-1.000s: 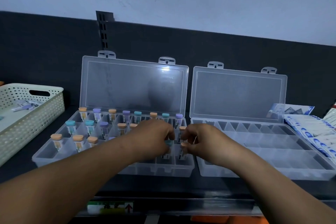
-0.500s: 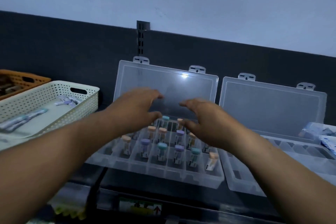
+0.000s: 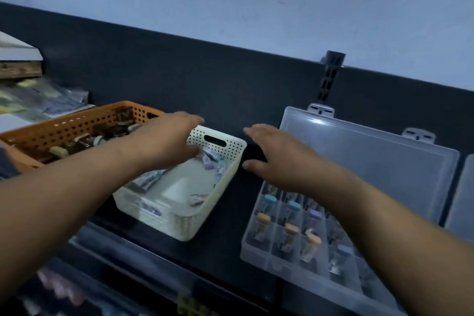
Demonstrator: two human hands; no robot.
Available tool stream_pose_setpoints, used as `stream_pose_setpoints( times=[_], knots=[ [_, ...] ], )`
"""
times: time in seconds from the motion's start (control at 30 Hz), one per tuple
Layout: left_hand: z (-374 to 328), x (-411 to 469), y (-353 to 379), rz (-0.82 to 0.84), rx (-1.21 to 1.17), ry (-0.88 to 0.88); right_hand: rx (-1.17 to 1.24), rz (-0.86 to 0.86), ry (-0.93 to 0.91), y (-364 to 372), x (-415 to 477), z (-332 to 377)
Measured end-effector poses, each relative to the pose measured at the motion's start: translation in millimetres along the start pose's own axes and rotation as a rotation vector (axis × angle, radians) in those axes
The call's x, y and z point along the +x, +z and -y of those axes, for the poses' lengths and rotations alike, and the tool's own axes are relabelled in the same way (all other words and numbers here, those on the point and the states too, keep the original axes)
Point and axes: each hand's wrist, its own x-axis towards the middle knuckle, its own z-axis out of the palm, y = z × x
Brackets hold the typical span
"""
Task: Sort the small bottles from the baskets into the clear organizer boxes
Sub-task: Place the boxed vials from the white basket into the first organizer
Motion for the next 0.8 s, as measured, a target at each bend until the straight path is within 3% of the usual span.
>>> stream_pose_setpoints(
  times=[0.13,0.37,0.53,0.8],
  knots=[
    [50.0,13.3,8.2,0.059,-0.020,0.006,0.017,0.041,0.021,19.9,52.7,33.1],
    [68.8,55.5,47.0,0.244,-0.077,0.100,-0.011,0.189,0.167,56.1,124.0,53.0],
    [71.4,82.9,61.7,0.297,-0.161,0.139,-0.141,0.289,0.263,81.4,157.1,53.9],
    [83.5,98.9,70.6,0.307,-0.280,0.116,-0.065,0.316,0.325,108.0,177.4,43.6]
  ],
)
